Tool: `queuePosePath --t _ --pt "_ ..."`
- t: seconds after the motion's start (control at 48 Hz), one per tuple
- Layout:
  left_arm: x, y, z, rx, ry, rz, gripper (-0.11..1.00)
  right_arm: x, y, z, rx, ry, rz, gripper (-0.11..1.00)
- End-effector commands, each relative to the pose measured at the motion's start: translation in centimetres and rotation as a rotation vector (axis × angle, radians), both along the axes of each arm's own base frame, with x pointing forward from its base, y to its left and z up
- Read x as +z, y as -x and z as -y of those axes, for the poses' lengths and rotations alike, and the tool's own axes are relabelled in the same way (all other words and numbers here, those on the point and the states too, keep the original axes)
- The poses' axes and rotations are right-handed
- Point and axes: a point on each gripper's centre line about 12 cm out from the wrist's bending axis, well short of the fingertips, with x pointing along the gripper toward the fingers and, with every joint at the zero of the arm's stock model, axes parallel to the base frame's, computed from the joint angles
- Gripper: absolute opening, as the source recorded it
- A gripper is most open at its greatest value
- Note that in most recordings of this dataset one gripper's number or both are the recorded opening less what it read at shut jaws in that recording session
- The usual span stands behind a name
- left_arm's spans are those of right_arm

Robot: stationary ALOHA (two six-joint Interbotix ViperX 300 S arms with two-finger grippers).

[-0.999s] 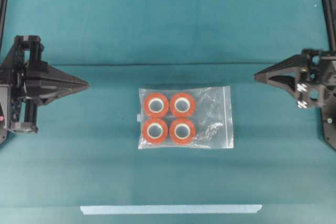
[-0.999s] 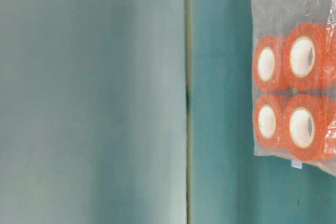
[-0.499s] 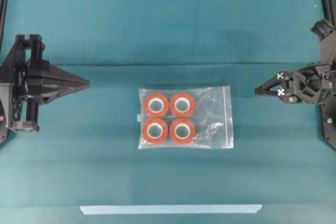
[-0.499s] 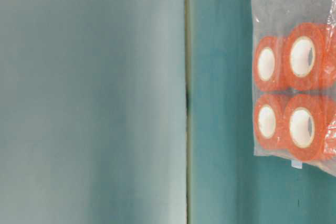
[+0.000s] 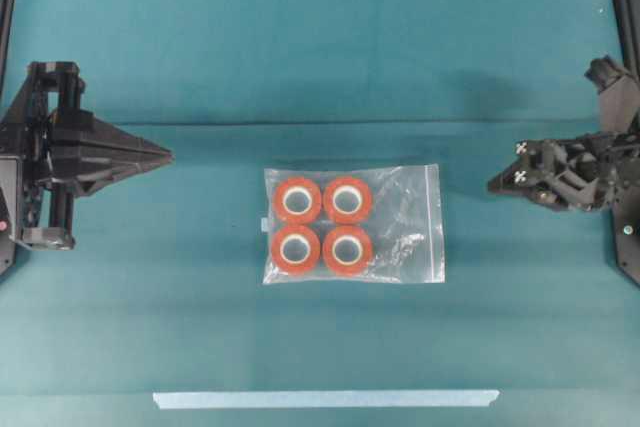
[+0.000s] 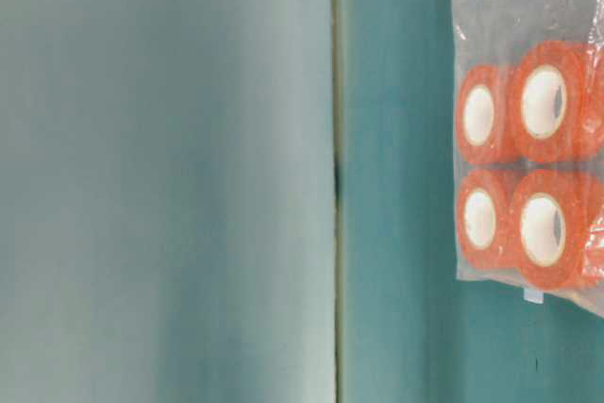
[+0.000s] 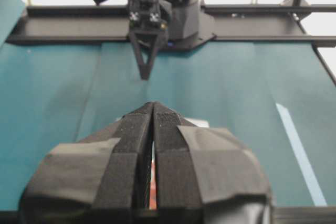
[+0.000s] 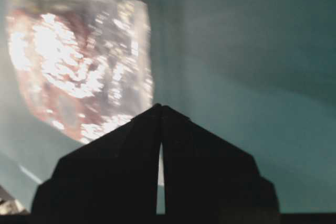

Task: Hand over the clear zip bag and make it stand upright.
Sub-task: 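Move the right gripper open toward the right edge of the clear bag, then lower the right gripper and pinch the bag's right edge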

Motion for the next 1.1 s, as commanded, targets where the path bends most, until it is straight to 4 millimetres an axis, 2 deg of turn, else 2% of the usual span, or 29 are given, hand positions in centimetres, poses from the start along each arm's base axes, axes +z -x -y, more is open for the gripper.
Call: queuePosePath --t 0.0,0.062,0.271,0.354,0.604,0.77,0.916,1.082 --pt "0.8 -0.2 0.0 0.0 0.0 0.017 -0.01 -0.4 -0.7 -0.6 -0.005 -0.027 -0.009 0.07" --pt "0.7 -0.2 0.0 0.0 0.0 0.006 -0.01 -0.8 -1.2 -0.9 -0.01 -0.037 -0.022 0.19" --pt "0.6 -0.2 0.0 -0.001 0.0 0.0 -0.01 -1.3 -3.0 -1.3 0.001 -0.001 -0.008 0.78" --pt "0.5 -0.2 0.0 -0.001 0.0 -0.003 -0.01 -1.2 -3.4 -1.2 -0.014 0.019 0.021 0.92" --pt "0.2 -0.2 0.0 0.0 0.002 -0.009 -0.01 -1.2 -4.4 -1.5 -0.028 0.089 0.106 0.92" --pt "0.2 -0.2 0.0 0.001 0.0 -0.012 -0.01 -2.3 -4.7 -2.0 -0.029 0.091 0.093 0.91" --pt "0.2 -0.2 0.0 0.001 0.002 -0.009 -0.01 -3.1 -5.6 -3.0 -0.006 0.085 0.078 0.91" --pt "0.2 -0.2 0.0 0.002 0.032 -0.012 -0.01 -3.5 -6.7 -3.1 -0.008 0.097 0.08 0.91"
